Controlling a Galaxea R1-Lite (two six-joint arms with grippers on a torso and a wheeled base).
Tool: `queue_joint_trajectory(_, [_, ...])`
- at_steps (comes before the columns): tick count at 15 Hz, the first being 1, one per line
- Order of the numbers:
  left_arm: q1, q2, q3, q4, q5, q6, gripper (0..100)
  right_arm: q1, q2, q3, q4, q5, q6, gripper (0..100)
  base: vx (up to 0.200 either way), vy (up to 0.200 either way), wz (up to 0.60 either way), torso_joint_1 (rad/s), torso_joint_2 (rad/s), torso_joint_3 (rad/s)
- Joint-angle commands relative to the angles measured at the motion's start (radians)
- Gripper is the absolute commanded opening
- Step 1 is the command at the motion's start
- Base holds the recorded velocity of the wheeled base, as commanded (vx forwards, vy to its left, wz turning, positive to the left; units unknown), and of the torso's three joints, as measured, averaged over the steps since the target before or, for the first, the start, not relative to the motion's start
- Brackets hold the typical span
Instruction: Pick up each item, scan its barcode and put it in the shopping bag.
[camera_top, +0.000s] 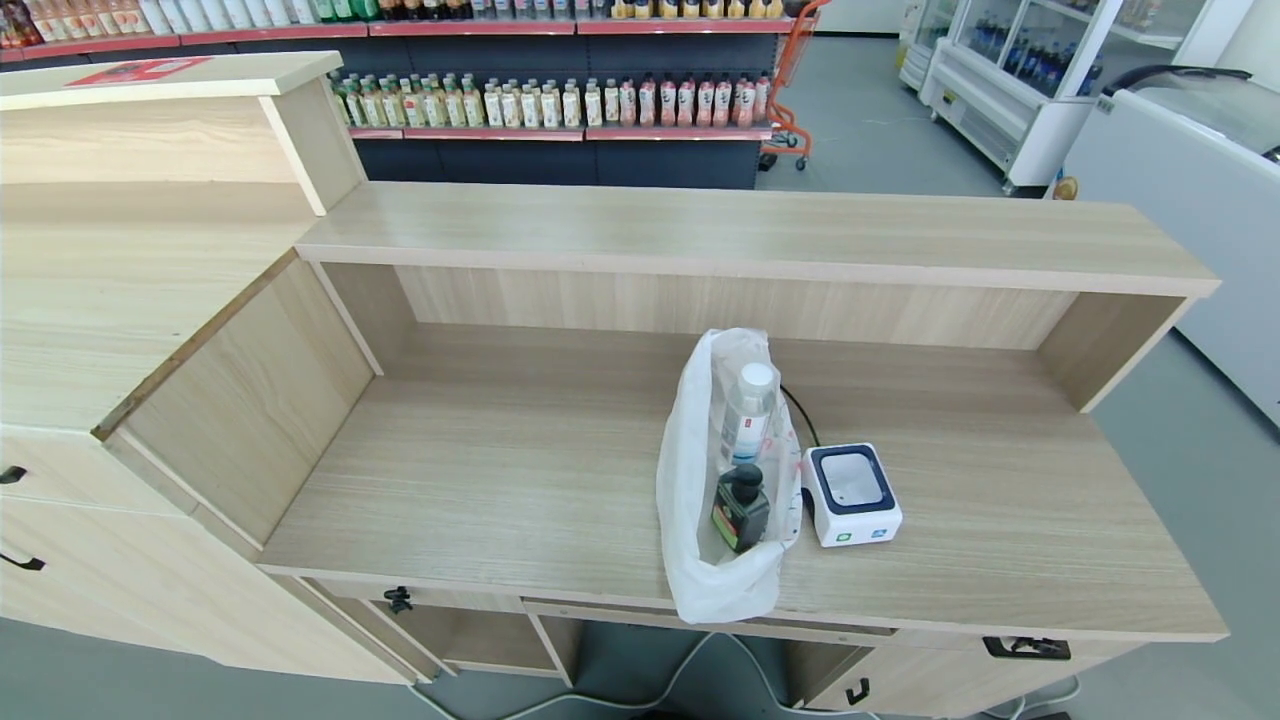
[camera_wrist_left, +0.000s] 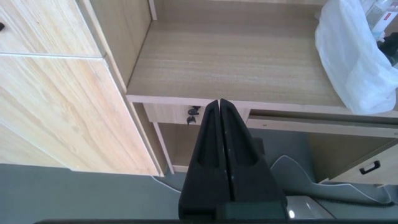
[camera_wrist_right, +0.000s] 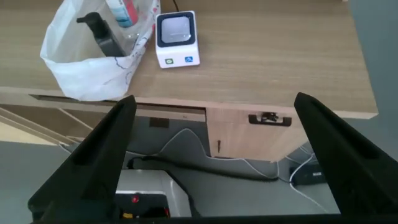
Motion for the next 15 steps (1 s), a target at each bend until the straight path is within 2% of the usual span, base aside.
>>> queue_joint_trajectory(1, [0.000, 0.000, 0.000, 0.000, 0.000, 0.000, 0, -0.021, -0.202, 0.016, 0.049, 0.029, 0.001, 100, 0.000, 0.000, 0.00, 0.000, 0.00, 0.000])
queue_joint_trajectory(8, [0.000, 0.000, 0.000, 0.000, 0.000, 0.000, 0, -0.022, -0.219, 0.016, 0.049, -0.039, 0.036, 100, 0.000, 0.000, 0.00, 0.000, 0.00, 0.000])
queue_joint_trajectory(13, [0.000, 0.000, 0.000, 0.000, 0.000, 0.000, 0, -0.022, -0.219, 0.016, 0.052, -0.040, 0.181, 100, 0.000, 0.000, 0.00, 0.000, 0.00, 0.000])
queue_joint_trajectory(15, [0.000, 0.000, 0.000, 0.000, 0.000, 0.000, 0, -0.022, -0.219, 0.016, 0.052, -0.040, 0.181, 100, 0.000, 0.000, 0.00, 0.000, 0.00, 0.000])
